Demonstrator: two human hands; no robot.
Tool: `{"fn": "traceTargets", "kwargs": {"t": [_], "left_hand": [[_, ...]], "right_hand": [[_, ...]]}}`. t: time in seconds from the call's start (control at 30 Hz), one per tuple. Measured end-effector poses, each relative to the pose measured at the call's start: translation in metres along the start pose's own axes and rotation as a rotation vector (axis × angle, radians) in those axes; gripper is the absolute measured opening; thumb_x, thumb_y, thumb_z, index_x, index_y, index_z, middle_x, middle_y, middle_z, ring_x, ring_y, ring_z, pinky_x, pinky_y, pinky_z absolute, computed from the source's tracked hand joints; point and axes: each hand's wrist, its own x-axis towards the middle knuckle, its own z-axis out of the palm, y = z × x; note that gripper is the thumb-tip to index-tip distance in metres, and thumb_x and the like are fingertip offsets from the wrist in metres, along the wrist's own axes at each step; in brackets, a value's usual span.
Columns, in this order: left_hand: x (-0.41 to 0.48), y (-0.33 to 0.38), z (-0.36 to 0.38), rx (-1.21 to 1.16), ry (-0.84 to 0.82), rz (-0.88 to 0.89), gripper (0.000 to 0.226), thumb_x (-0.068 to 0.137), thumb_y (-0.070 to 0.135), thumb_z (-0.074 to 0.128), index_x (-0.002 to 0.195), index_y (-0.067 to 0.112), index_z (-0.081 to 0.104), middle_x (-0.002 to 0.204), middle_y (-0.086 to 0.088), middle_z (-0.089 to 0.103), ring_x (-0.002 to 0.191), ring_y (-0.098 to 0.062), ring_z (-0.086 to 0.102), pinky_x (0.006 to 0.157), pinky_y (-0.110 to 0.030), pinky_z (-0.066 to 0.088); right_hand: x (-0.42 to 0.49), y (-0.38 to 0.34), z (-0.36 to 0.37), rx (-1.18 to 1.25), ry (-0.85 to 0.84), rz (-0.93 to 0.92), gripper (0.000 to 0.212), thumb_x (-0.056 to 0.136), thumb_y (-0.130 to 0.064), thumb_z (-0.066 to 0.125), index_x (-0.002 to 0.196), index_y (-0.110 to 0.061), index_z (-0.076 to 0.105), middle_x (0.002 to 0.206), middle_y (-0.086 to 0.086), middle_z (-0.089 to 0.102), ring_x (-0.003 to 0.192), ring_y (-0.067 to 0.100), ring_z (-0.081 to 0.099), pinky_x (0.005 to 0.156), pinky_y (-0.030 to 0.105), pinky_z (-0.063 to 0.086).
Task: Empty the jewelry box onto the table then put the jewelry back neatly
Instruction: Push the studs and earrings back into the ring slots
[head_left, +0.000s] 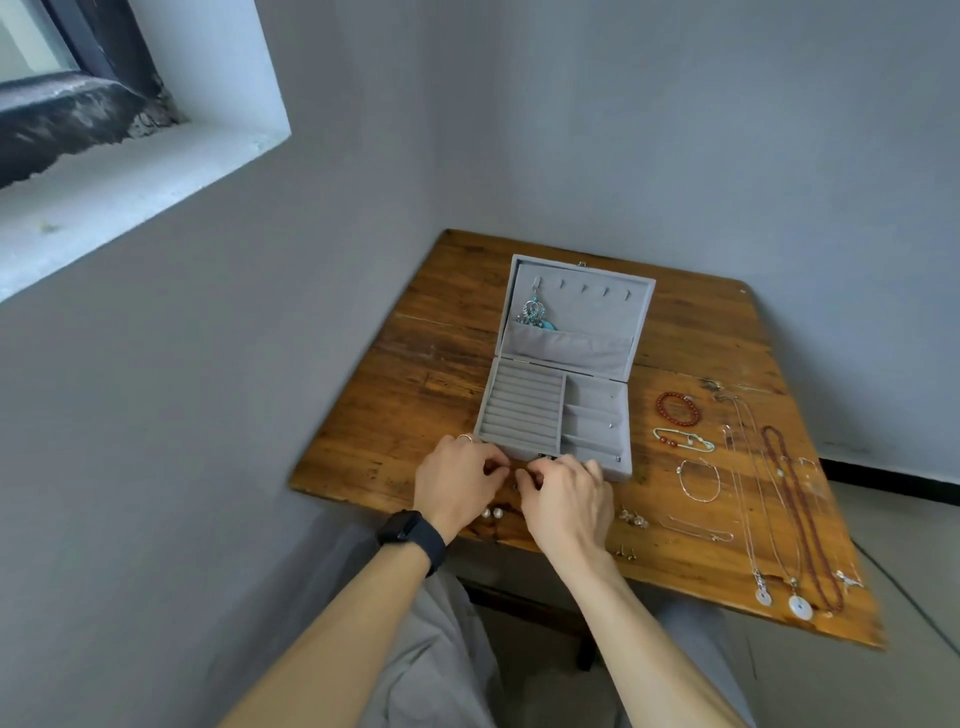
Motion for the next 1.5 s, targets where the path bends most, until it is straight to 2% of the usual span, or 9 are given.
{"fn": "traceTargets", "kwargs": {"t": [0.2, 0.37, 0.5, 0.77, 0.9, 1.03, 1.17, 1.33, 1.5], "left_hand": [[0.000, -0.008, -0.004, -0.104, -0.038, -0.022, 0.017, 0.096, 0.042, 0.057, 0.108, 0.039, 0.070, 0.104, 0.014, 0.068, 0.100, -0.006, 0.056, 0.079, -0.032, 0.055], [0.003, -0.013, -0.017, -0.420, -0.058, -0.049, 0.012, 0.093, 0.038, 0.066, 0.101, 0.034, 0.074, 0.097, 0.020, 0.070, 0.094, 0.007, 0.062, 0.087, -0.022, 0.053], [0.017, -0.007, -0.033, -0.559, 0.010, -0.010, 0.010, 0.091, 0.036, 0.070, 0.098, 0.031, 0.075, 0.093, 0.019, 0.072, 0.093, 0.008, 0.063, 0.085, -0.012, 0.049], [0.063, -0.002, -0.034, -0.509, 0.000, 0.019, 0.011, 0.088, 0.036, 0.073, 0.096, 0.029, 0.077, 0.089, 0.018, 0.073, 0.090, 0.007, 0.064, 0.083, -0.015, 0.053], [0.082, -0.002, -0.027, -0.454, -0.056, 0.036, 0.014, 0.088, 0.039, 0.073, 0.099, 0.031, 0.076, 0.094, 0.018, 0.072, 0.093, 0.006, 0.063, 0.085, -0.015, 0.052], [0.095, -0.003, -0.019, -0.491, -0.091, 0.024, 0.015, 0.087, 0.042, 0.074, 0.096, 0.031, 0.078, 0.091, 0.018, 0.074, 0.087, 0.006, 0.065, 0.082, -0.015, 0.053], [0.101, -0.002, -0.017, -0.580, -0.139, 0.026, 0.015, 0.091, 0.035, 0.072, 0.098, 0.024, 0.078, 0.084, 0.013, 0.075, 0.071, 0.000, 0.069, 0.068, -0.014, 0.054], [0.107, -0.006, -0.013, -0.524, -0.147, 0.056, 0.014, 0.094, 0.037, 0.067, 0.099, 0.028, 0.076, 0.086, 0.016, 0.074, 0.071, 0.003, 0.067, 0.073, -0.018, 0.057], [0.110, -0.010, -0.008, -0.541, -0.158, 0.052, 0.012, 0.094, 0.037, 0.066, 0.096, 0.029, 0.076, 0.087, 0.017, 0.073, 0.070, 0.003, 0.068, 0.070, -0.015, 0.055]], "right_hand": [[0.002, 0.000, 0.002, 0.078, -0.020, -0.021, 0.021, 0.091, -0.042, 0.063, 0.106, -0.031, 0.072, 0.106, -0.007, 0.070, 0.095, 0.016, 0.056, 0.068, 0.029, 0.050], [0.000, 0.007, -0.008, 0.311, 0.042, -0.119, 0.004, 0.091, -0.031, 0.064, 0.093, -0.029, 0.061, 0.090, -0.011, 0.065, 0.083, 0.007, 0.055, 0.062, 0.014, 0.041], [0.017, 0.016, -0.023, 0.449, 0.084, -0.144, 0.012, 0.093, -0.024, 0.063, 0.091, -0.028, 0.053, 0.077, -0.014, 0.061, 0.067, -0.002, 0.059, 0.056, 0.006, 0.040], [0.058, 0.036, -0.036, 0.495, 0.058, -0.091, 0.018, 0.094, -0.024, 0.066, 0.111, -0.023, 0.061, 0.090, -0.015, 0.065, 0.077, 0.005, 0.063, 0.066, 0.017, 0.049], [0.069, 0.045, -0.031, 0.506, -0.005, -0.101, 0.016, 0.092, -0.027, 0.067, 0.107, -0.024, 0.071, 0.096, -0.011, 0.072, 0.084, -0.001, 0.065, 0.069, 0.008, 0.047], [0.074, 0.047, -0.027, 0.580, -0.032, -0.085, 0.014, 0.091, -0.026, 0.068, 0.105, -0.027, 0.073, 0.094, -0.023, 0.070, 0.087, -0.010, 0.065, 0.072, 0.006, 0.050], [0.079, 0.047, -0.021, 0.610, -0.034, -0.081, 0.015, 0.093, -0.025, 0.067, 0.106, -0.025, 0.073, 0.092, -0.023, 0.072, 0.077, 0.009, 0.070, 0.067, 0.019, 0.057], [0.092, 0.045, -0.017, 0.572, -0.038, -0.077, 0.011, 0.091, -0.028, 0.069, 0.101, -0.030, 0.073, 0.089, -0.024, 0.069, 0.087, -0.008, 0.064, 0.072, 0.004, 0.048], [0.111, 0.045, -0.009, 0.419, -0.012, -0.096, 0.011, 0.090, -0.026, 0.070, 0.100, -0.026, 0.075, 0.091, -0.012, 0.068, 0.081, -0.001, 0.061, 0.068, 0.002, 0.040]]}}
